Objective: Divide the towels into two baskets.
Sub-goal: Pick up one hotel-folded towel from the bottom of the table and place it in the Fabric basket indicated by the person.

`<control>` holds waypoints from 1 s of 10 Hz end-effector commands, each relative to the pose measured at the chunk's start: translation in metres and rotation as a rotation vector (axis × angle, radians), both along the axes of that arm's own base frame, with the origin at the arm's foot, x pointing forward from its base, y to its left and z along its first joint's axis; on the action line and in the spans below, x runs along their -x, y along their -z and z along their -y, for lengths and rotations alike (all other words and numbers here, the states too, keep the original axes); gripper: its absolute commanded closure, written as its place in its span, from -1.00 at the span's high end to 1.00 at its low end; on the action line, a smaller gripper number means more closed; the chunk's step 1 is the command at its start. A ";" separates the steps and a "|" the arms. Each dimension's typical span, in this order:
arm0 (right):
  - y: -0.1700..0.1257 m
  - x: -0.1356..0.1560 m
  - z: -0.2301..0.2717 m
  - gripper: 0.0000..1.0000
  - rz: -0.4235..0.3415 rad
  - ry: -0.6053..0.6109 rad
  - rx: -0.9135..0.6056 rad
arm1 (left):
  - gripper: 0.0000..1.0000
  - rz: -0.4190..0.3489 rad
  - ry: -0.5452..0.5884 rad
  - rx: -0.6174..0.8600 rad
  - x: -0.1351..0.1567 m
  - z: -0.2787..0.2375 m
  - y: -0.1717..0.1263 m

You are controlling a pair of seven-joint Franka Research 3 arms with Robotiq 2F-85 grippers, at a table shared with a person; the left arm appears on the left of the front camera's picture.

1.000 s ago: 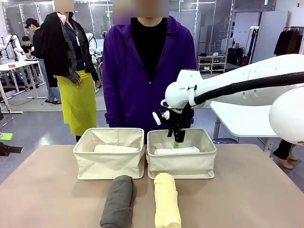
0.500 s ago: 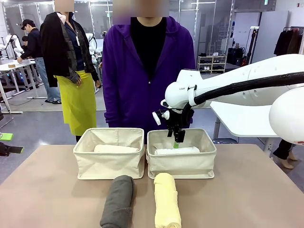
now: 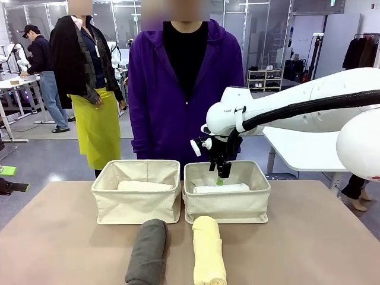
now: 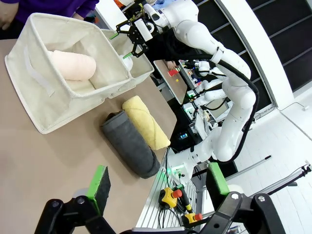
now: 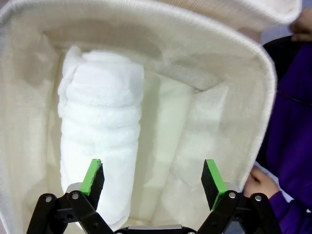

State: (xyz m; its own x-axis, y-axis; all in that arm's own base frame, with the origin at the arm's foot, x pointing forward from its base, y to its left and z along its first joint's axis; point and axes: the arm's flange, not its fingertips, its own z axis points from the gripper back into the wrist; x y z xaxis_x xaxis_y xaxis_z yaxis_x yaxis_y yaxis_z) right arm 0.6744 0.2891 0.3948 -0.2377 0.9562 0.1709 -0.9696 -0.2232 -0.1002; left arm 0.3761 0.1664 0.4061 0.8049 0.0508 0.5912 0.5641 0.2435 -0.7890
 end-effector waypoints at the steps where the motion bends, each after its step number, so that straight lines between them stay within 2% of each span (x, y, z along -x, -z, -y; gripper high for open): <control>1: -0.043 0.029 -0.002 1.00 0.007 0.081 -0.062 | 1.00 -0.017 -0.005 0.000 0.003 -0.001 -0.006; 3: -0.076 0.065 0.004 1.00 -0.047 0.218 -0.105 | 1.00 -0.017 -0.005 0.000 0.003 -0.001 -0.006; 4: -0.092 0.084 0.016 1.00 -0.107 0.301 -0.134 | 1.00 -0.017 -0.005 0.000 0.003 -0.001 -0.006; 6: -0.112 0.114 0.080 1.00 -0.297 0.478 -0.350 | 1.00 -0.017 -0.005 0.000 0.003 -0.001 -0.006; 8: -0.101 0.147 0.149 1.00 -0.522 0.653 -0.481 | 1.00 -0.017 -0.005 0.000 0.003 -0.001 -0.006; 9: -0.096 0.158 0.186 1.00 -0.560 0.763 -0.507 | 1.00 -0.017 -0.005 0.000 0.003 -0.001 -0.006; 10: -0.086 0.173 0.220 1.00 -0.651 0.848 -0.564 | 1.00 -0.017 -0.005 0.000 0.003 -0.001 -0.006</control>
State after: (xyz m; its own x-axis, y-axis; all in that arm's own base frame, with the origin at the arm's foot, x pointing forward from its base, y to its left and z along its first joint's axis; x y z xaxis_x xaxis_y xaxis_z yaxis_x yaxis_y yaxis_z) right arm 0.5232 0.0816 0.4871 0.6346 0.6114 0.4728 -0.7601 0.3830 0.5250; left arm 0.3760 0.1663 0.4063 0.8049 0.0503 0.5913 0.5642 0.2439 -0.7888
